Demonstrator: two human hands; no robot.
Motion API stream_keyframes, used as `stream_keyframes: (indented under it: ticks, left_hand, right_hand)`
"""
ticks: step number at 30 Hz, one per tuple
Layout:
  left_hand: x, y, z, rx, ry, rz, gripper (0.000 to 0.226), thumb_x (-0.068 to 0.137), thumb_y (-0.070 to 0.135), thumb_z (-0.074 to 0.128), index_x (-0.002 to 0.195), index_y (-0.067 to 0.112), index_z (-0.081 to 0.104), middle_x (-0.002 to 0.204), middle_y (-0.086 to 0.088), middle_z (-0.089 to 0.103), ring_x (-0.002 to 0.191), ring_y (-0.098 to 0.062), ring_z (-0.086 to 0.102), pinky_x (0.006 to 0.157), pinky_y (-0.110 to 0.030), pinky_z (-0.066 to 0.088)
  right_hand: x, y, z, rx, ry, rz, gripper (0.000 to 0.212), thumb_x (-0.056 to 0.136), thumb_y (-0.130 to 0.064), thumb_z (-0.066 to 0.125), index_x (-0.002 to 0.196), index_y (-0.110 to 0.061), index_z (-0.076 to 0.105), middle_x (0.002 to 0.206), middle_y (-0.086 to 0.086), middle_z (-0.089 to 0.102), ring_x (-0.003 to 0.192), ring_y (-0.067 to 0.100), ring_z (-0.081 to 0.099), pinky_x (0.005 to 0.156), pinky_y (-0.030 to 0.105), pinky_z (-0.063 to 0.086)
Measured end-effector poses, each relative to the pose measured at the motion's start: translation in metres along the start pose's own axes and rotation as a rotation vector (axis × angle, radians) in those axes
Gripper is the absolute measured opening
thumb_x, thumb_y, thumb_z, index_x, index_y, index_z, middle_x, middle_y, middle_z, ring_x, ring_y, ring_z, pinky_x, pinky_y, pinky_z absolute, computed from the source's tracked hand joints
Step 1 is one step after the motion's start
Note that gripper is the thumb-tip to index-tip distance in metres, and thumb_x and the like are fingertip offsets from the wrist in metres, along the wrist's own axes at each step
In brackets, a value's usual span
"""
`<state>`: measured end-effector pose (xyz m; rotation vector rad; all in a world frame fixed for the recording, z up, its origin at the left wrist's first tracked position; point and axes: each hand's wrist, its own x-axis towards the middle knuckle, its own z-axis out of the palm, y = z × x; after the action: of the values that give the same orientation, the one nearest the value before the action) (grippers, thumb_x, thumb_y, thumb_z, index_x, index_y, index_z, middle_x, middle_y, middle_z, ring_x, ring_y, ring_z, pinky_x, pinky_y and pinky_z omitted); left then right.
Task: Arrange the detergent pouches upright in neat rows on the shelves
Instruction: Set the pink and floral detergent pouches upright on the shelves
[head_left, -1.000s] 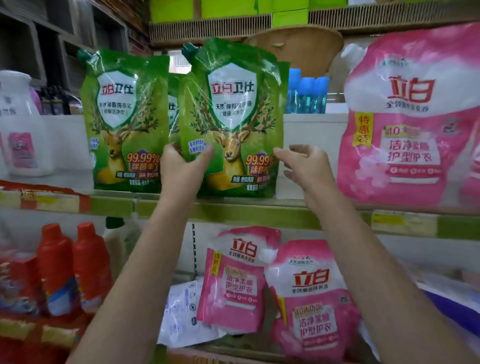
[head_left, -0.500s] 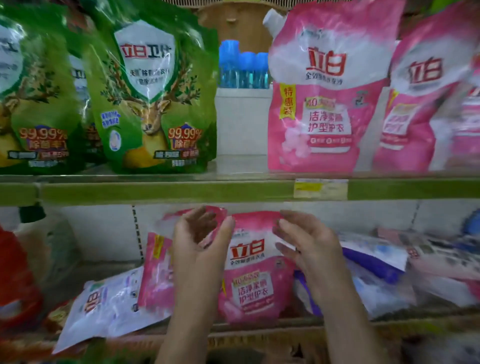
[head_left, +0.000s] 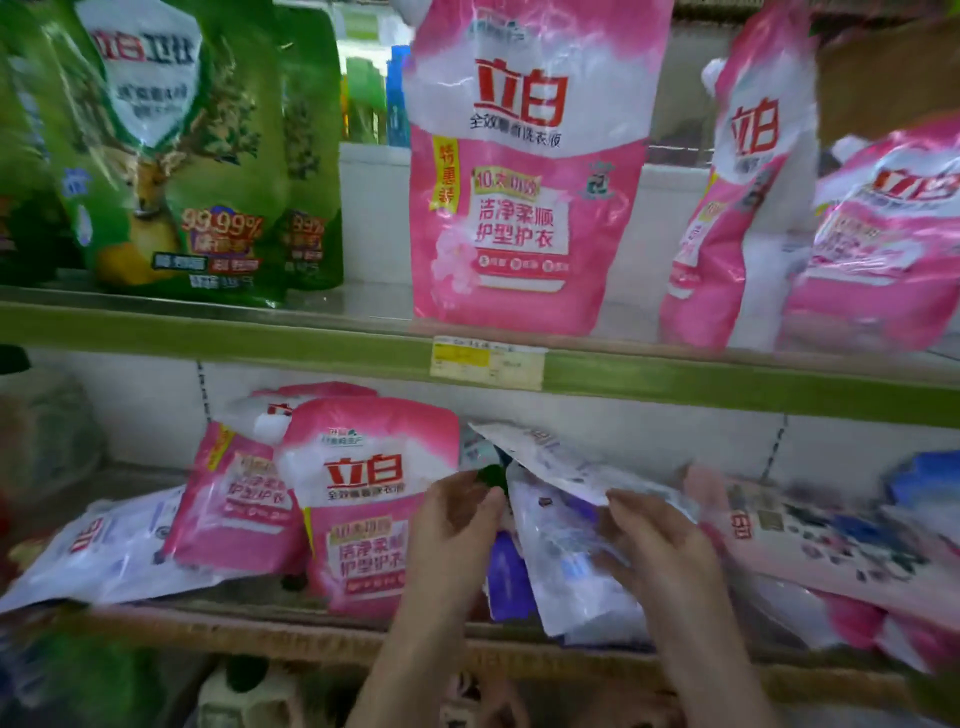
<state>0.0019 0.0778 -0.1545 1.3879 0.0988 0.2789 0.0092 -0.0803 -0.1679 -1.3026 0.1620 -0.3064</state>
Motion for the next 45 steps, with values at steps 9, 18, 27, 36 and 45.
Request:
stream_keyframes:
  ticks: [9,18,27,36,45]
  left_hand:
    - [-0.035,-0.024,-0.011,-0.044,0.285,-0.093,0.023,0.087,0.01,0.061,0.109,0.016,0.058,0.098,0.003,0.065,0.092,-0.015,0.062,0.087,-0.035,0.05]
    - [-0.02,0.016,-0.027,0.039,0.279,0.028,0.026,0.087,0.011,0.06,0.114,0.014,0.057,0.103,0.0,0.065,0.096,-0.016,0.062,0.083,-0.034,0.052]
    - [-0.018,0.051,0.069,-0.077,-0.225,0.21,0.022,0.08,0.007,0.064,0.097,0.022,0.066,0.092,0.009,0.075,0.089,-0.01,0.07,0.077,-0.03,0.054]
    - [-0.025,0.115,0.237,0.103,-0.682,0.518,0.031,0.084,0.017,0.063,0.114,0.018,0.054,0.109,0.0,0.064,0.098,-0.008,0.063,0.08,-0.02,0.053]
    - [0.009,0.121,0.352,0.295,-0.291,0.501,0.035,0.083,0.017,0.064,0.117,0.012,0.055,0.089,0.001,0.064,0.07,-0.01,0.059,0.059,-0.015,0.048]
  right_hand:
    - [-0.002,0.014,0.01,-0.057,-0.33,0.136,0.005,0.084,-0.009,0.063,0.087,-0.012,0.066,0.09,0.011,0.071,0.086,0.023,0.067,0.072,0.031,0.051]
    - [0.001,-0.009,0.043,-0.034,-0.426,0.157,0.012,0.086,-0.002,0.059,0.083,-0.013,0.062,0.088,0.013,0.067,0.084,0.026,0.065,0.062,0.029,0.048]
    - [0.01,-0.074,-0.032,0.007,-0.142,-0.135,0.012,0.078,-0.007,0.066,0.076,-0.017,0.071,0.077,0.002,0.075,0.077,0.016,0.071,0.064,0.025,0.057]
    - [0.076,-0.21,-0.152,-0.316,0.248,-0.602,0.023,0.078,-0.029,0.07,0.095,-0.017,0.06,0.091,0.002,0.069,0.078,0.015,0.067,0.075,0.03,0.055]
    - [0.225,-0.268,-0.201,-0.43,-0.079,-0.109,0.031,0.088,-0.041,0.053,0.099,-0.013,0.054,0.076,0.008,0.046,0.063,0.022,0.049,0.063,0.036,0.047]
